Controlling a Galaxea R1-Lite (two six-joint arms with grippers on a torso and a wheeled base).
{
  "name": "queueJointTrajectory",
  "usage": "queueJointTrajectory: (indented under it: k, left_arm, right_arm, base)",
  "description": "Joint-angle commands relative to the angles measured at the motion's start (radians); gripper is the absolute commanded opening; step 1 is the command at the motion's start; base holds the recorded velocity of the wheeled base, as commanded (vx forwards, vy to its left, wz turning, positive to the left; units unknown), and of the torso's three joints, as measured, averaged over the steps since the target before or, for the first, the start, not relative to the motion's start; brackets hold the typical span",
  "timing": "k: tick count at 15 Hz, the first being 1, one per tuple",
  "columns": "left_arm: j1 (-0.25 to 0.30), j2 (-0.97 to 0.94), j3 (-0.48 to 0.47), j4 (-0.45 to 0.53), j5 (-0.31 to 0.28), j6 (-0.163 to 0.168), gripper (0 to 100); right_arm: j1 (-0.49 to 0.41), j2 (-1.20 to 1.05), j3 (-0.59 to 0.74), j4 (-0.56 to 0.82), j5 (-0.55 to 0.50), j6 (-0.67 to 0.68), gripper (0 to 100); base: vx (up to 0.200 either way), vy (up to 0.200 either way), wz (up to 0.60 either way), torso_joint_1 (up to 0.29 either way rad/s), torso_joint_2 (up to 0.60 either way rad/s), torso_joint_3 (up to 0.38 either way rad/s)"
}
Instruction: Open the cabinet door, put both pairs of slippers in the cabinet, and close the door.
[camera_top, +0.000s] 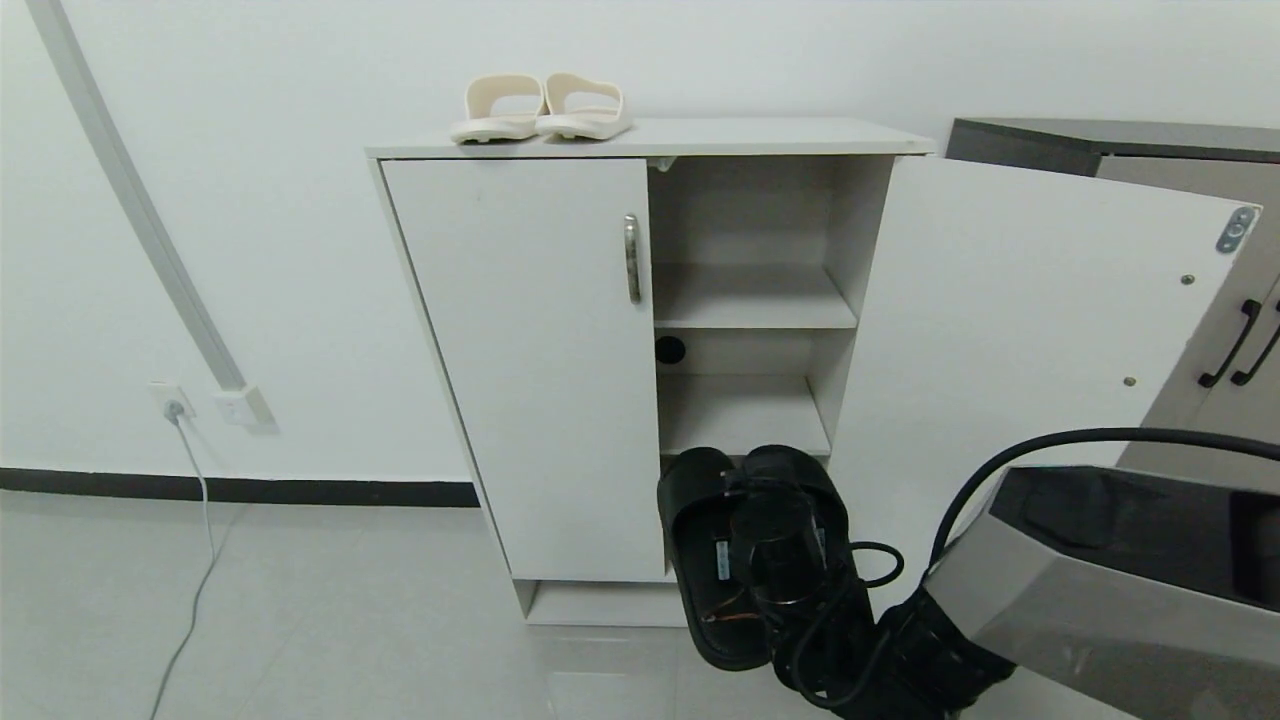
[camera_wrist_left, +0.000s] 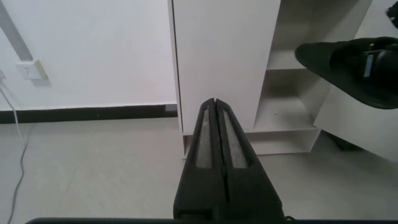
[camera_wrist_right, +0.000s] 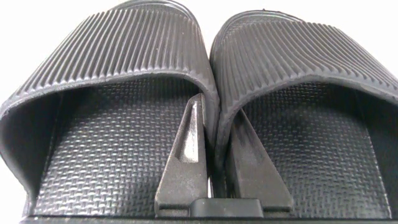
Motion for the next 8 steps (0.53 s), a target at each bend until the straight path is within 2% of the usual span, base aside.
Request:
queueJointTrajectory:
  k: [1,3,8]
  left_arm:
    - [0.000,0.002,0.000,0.000,0.000,0.000,0]
    - [0.000,0.002,0.000,0.000,0.000,0.000,0]
    - [0.000,0.002,0.000,0.001,-0.001,0.001,0]
  right_arm:
    - [-0.026,0.049,-0.043,0.000,0.019,-0.002,0]
    - [-0.039,0.094,-0.088,0.000,0.021,-0.005,0]
    - [-0.038,0.120,-0.096,0.000,0.021,-0.005,0]
  base:
    - [0.000,0.000,0.00,0.000,0.00,0.000]
    - [0.000,0.000,0.00,0.000,0.00,0.000]
    - [0.000,0.000,0.00,0.000,0.00,0.000]
